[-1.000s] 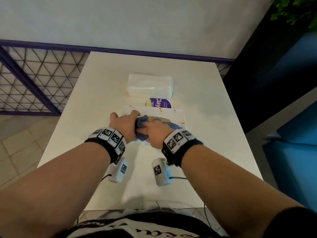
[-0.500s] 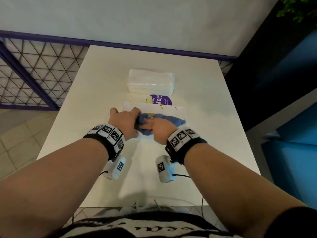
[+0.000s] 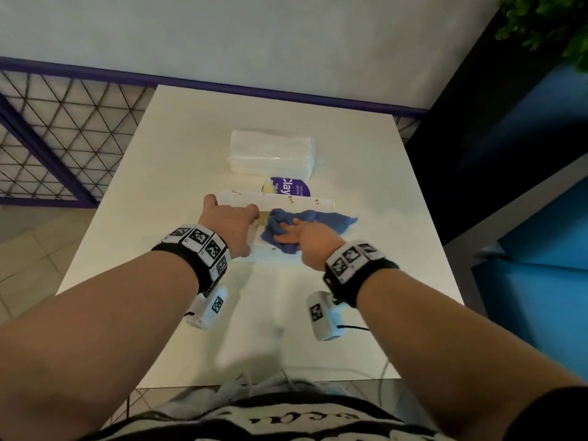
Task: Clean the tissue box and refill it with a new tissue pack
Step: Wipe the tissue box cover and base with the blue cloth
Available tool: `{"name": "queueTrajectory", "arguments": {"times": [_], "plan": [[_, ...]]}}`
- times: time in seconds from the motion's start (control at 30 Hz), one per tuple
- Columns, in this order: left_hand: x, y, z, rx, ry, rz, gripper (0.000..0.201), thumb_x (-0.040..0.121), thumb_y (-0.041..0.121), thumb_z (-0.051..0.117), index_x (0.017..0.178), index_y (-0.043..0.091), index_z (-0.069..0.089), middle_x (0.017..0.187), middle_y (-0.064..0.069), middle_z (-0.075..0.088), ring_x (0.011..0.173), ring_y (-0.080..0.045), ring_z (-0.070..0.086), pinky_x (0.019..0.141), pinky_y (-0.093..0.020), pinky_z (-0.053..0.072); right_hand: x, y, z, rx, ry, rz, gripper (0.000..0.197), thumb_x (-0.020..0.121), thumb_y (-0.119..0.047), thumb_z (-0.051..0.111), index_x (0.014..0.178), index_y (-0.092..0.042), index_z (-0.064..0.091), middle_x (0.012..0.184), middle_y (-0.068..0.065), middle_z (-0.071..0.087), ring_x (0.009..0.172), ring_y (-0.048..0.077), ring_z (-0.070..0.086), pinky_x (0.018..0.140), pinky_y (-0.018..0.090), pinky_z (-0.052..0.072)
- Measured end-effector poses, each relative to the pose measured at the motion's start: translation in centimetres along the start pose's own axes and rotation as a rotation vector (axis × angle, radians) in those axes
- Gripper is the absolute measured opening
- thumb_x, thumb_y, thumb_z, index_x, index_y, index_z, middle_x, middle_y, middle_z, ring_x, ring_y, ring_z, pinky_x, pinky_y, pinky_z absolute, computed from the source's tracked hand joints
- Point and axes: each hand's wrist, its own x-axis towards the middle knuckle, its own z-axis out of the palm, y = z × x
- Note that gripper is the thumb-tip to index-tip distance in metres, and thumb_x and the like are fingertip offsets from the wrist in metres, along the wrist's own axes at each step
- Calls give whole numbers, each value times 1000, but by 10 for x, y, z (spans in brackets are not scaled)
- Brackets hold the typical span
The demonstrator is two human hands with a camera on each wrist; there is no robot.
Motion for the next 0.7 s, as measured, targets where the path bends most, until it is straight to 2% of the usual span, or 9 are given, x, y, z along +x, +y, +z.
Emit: {"name": "queueTrajectory", "arguments": {"times": [0.03,0.07,0.13,0.2,0.33,0.4,0.5,0.6,0.7], "plan": [[0,2,-2,29,-9,5,47,70,38,61,112,27,42,86,11,62,76,-21,61,91,-44,22,1,-12,-3,-16,-5,-3,99,71,-72,54,151,-26,20,161,3,8,147,28,11,118,48,19],[0,4,-5,49,-20,10,43,71,38,60,109,28,45,89,11,63,77,-20,62,91,-45,21,4,-15,0,57,78,-16,71,88,-35,58,150,-25,24,160,3,11,148,28,11,118,49,17],[0,6,-7,68,-49,15,39,71,38,61,107,33,49,94,12,64,79,-19,62,94,-47,19,0,-3,12,195,237,-21,62,90,1,44,146,-23,36,159,3,20,148,27,12,119,49,10],[0,6,-8,54,-65,5,45,69,39,62,112,37,50,96,13,63,78,-18,63,96,-48,17,-12,18,23,225,247,21,61,89,7,42,143,-23,42,157,2,26,147,26,16,119,46,9],[-3,11,-12,30,-96,-23,59,67,37,63,123,32,46,97,12,57,79,-17,62,100,-49,16,-31,47,10,193,220,95,46,93,-2,46,133,-21,56,144,2,47,135,23,41,110,28,28],[-6,21,-11,46,-94,-49,61,69,29,62,126,25,42,104,7,54,95,-19,59,101,-50,18,-41,54,-9,169,233,123,37,97,-15,45,132,-21,56,138,3,54,128,24,49,107,25,31],[-10,38,-7,28,-42,-64,60,75,15,55,132,16,37,130,-1,47,130,-22,39,107,-51,17,-47,65,-40,255,515,204,45,94,-8,46,133,-29,54,137,5,55,122,25,55,106,27,38],[-12,46,-10,-27,-33,-8,52,76,3,46,126,17,46,125,0,52,116,-20,50,108,-50,15,-42,70,-63,400,704,203,47,93,-6,47,133,-29,53,136,6,57,121,25,55,105,28,40],[-13,46,-12,-27,-62,-13,54,74,-2,42,122,19,52,110,2,56,88,-20,55,108,-48,15,-26,61,-61,443,676,214,44,94,-14,47,137,-25,48,137,9,54,122,28,53,104,32,40]]}}
